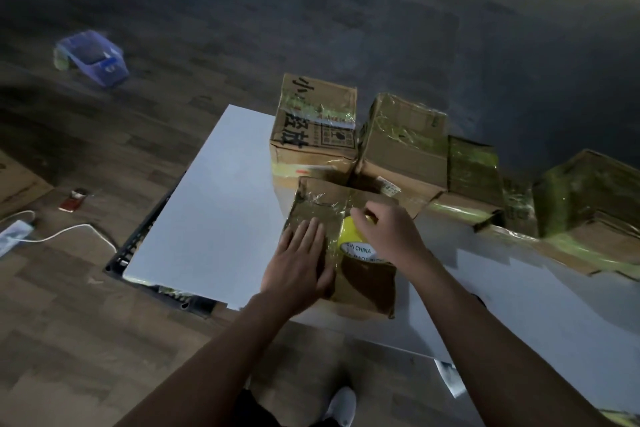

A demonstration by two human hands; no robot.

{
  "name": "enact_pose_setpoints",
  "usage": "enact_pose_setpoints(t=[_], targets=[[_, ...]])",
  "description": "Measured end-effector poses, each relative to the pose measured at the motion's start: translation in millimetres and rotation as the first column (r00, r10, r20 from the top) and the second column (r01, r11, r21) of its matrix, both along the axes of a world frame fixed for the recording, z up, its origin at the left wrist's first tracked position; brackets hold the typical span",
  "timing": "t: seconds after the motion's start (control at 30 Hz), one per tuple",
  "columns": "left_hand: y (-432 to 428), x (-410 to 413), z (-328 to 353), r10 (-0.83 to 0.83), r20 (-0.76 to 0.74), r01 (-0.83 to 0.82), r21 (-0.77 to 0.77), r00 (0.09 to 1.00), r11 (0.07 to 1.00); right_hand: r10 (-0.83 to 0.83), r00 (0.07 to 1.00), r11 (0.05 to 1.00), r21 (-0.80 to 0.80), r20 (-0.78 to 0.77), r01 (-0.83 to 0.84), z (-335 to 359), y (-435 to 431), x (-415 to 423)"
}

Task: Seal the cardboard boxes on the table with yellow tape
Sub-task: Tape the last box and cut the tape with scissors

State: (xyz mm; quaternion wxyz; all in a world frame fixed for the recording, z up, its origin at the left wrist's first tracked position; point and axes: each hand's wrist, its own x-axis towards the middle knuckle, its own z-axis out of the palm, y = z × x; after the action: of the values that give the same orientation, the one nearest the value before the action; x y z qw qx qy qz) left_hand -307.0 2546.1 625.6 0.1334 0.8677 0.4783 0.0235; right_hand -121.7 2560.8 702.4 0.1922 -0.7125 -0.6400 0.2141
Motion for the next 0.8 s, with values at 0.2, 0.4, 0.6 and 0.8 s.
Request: enact_pose_setpoints(t=[0.2,0.4,0.6,0.8], targets=[[3.2,3.9,1.5,-0.015,-0.117,0.010,-0.049,0.993,0.999,-0.001,0.970,1.000,-0.016,-0.244,-0.003,-11.9,-14.8,25.0],[1.0,20.0,16.1,0.007,-0.230,-0.021,-0.055,0.973,0.998,0.032,0.997,0.994,0.103,0.066,-0.038,-4.2,-9.0,33.1],[-7.8,39.5,7.3,-0.011,-0.226,-0.011,-0.097,0.974,0.995,-0.017,0.984,1.000,-0.014,-0.179,0.014,-9.1,-14.8,43.4],[-6.7,37.1,11.1,-0.027,-0.237,0.000,-0.113,0.971,0.994,-0.044,0.997,0.998,0.042,-0.066,0.047,-14.4,-22.4,58.0]])
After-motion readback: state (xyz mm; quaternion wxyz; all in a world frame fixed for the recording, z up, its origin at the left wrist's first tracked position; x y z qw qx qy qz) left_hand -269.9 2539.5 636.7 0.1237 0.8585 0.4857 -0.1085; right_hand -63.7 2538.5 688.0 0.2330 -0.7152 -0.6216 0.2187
